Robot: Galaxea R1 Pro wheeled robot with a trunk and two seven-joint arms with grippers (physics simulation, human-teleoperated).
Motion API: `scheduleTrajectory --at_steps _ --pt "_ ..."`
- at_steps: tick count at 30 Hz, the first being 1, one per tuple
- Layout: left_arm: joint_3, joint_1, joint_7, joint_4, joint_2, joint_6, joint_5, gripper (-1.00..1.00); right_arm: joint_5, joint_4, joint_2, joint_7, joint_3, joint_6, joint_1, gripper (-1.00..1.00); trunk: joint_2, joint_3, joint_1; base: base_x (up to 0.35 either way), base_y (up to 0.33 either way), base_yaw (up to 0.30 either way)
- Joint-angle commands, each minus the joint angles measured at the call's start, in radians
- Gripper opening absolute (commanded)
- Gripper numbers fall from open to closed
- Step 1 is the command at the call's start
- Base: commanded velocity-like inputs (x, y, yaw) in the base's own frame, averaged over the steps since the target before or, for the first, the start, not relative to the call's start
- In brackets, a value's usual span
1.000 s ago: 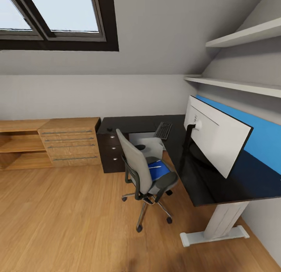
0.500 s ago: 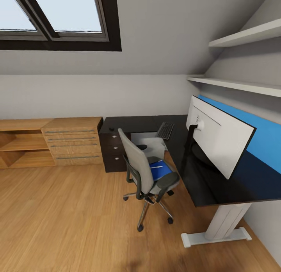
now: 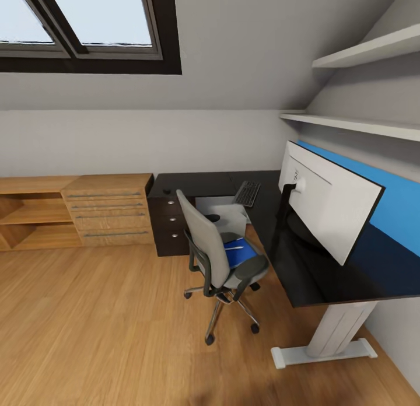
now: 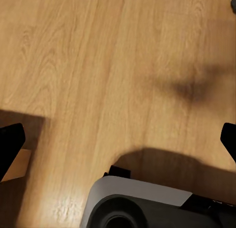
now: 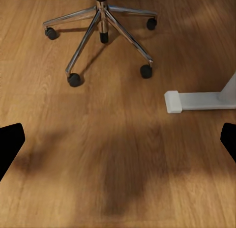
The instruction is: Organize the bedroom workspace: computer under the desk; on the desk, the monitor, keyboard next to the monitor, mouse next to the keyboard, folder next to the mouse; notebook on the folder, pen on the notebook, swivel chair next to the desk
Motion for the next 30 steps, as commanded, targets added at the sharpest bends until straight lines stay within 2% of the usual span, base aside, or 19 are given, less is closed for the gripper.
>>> scheduleTrajectory --at_steps 1,30 --pt "0.001 -0.001 0.001 0.001 0.0 -0.003 0.0 1.0 0.006 0.0 0.0 -0.003 -0.001 -0.002 -0.001 1.0 -0.008 -0.004 0.004 0.0 0.0 0.0" --pt "0.0 -0.001 0.004 0.001 -0.001 -0.003 0.0 1.0 0.006 0.0 0.002 -0.002 0.001 0.001 -0.001 1.0 -0.211 -0.095 0.115 0.0 0.0 0.0"
